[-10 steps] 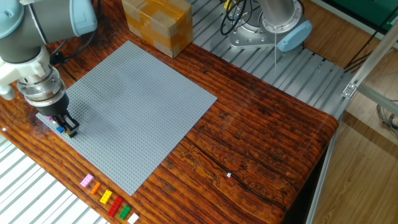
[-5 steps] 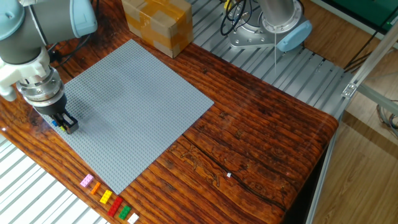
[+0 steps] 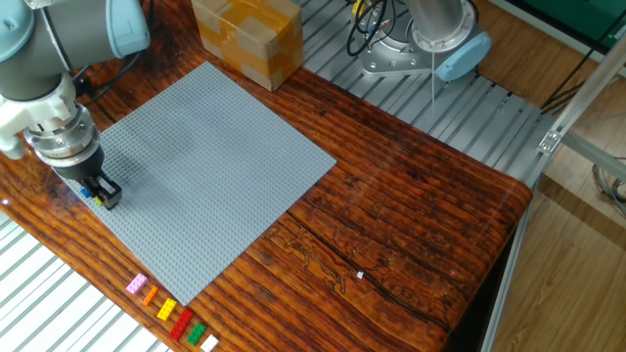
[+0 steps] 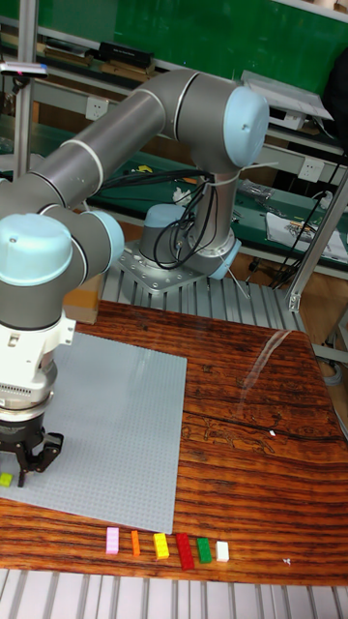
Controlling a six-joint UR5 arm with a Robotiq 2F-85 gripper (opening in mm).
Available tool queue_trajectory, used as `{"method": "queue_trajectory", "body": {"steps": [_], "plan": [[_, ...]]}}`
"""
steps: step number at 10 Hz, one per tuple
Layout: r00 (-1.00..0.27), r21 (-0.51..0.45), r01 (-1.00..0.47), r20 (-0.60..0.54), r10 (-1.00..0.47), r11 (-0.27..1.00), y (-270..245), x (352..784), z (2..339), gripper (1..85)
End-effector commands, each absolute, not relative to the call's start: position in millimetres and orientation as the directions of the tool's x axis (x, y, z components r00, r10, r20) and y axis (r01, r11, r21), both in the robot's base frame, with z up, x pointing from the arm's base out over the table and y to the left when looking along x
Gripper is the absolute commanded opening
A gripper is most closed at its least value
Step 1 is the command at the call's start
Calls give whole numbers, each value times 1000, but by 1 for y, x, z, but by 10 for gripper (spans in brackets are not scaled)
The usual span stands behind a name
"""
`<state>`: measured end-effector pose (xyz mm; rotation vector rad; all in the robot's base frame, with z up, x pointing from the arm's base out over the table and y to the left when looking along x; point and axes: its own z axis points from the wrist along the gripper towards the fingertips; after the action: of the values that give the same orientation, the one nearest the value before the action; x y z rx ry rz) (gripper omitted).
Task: Build with small Lego blocks
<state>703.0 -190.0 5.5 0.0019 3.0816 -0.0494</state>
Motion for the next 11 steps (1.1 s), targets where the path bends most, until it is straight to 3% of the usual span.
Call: {"method": "queue_trajectory", "body": {"steps": [1,4,5,7,11], "plan": [[-999,-47,33,-27,31,998,-190,699,16,367],[-999,-46,30,-17,29,998,-193,700,20,357],[-999,-49,47,-13,46,998,-194,700,21,307],[-995,-64,99,2,99,993,-193,699,24,80],[-995,-65,99,-16,98,993,-194,705,22,13]]}}
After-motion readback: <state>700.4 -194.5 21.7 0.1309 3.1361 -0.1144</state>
